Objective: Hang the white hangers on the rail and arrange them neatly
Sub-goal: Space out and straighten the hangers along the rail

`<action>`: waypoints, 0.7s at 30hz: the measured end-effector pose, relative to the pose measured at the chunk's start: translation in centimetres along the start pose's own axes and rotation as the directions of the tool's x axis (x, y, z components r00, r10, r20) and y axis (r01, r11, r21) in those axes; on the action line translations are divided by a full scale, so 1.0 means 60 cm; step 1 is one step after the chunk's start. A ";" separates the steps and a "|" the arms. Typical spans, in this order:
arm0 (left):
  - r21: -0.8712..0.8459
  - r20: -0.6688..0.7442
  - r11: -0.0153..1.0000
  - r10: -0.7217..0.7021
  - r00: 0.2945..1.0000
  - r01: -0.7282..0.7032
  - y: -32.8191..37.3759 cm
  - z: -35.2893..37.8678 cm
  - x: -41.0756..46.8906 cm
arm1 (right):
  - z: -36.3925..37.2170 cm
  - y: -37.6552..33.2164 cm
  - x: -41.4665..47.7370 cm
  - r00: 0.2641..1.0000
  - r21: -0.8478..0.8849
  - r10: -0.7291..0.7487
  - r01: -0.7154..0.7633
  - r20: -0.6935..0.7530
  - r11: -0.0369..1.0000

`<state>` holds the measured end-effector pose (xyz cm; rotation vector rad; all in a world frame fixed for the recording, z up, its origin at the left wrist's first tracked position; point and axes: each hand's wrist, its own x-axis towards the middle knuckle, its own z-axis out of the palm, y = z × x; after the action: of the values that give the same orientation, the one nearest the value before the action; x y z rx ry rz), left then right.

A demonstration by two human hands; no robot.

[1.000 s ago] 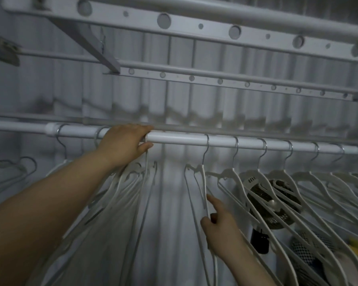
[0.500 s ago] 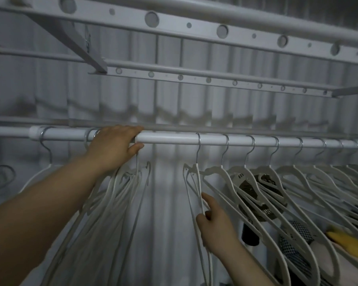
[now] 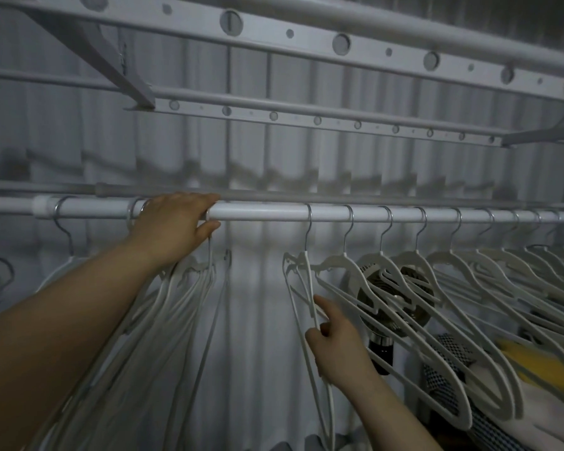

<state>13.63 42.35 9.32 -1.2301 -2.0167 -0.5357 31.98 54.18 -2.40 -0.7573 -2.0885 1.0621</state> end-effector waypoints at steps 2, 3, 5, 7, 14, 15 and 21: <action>0.000 -0.004 1.000 0.001 1.000 -0.001 0.001 0.001 0.001 | -0.003 0.003 0.002 1.000 0.002 0.001 -0.001 -0.004 1.000; -0.001 -0.004 1.000 0.000 1.000 0.000 0.002 0.002 0.001 | -0.004 0.005 0.003 1.000 0.003 0.000 0.000 -0.002 1.000; -0.002 -0.008 1.000 0.002 1.000 -0.002 0.004 0.004 0.002 | -0.007 0.007 0.004 1.000 0.000 -0.004 0.004 0.001 1.000; -0.001 -0.010 1.000 -0.002 1.000 0.002 0.006 0.004 0.002 | -0.009 0.008 0.004 1.000 0.000 -0.009 0.009 0.006 1.000; 0.009 0.002 1.000 -0.009 1.000 0.009 0.007 0.005 0.001 | -0.017 0.008 0.003 0.998 -0.024 -0.061 0.061 0.015 0.998; 0.010 0.004 1.000 -0.016 1.000 0.016 0.007 0.005 0.000 | -0.017 0.008 0.002 0.998 -0.016 -0.065 0.065 0.016 0.998; 0.009 0.032 1.000 0.002 0.999 -0.003 0.001 -0.003 -0.001 | -0.027 -0.016 -0.010 0.987 -0.135 -0.147 0.137 -0.065 0.981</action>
<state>13.77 42.22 9.36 -1.2429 -2.0422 -0.5080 33.42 54.02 -1.03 -0.6881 -2.1290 0.8147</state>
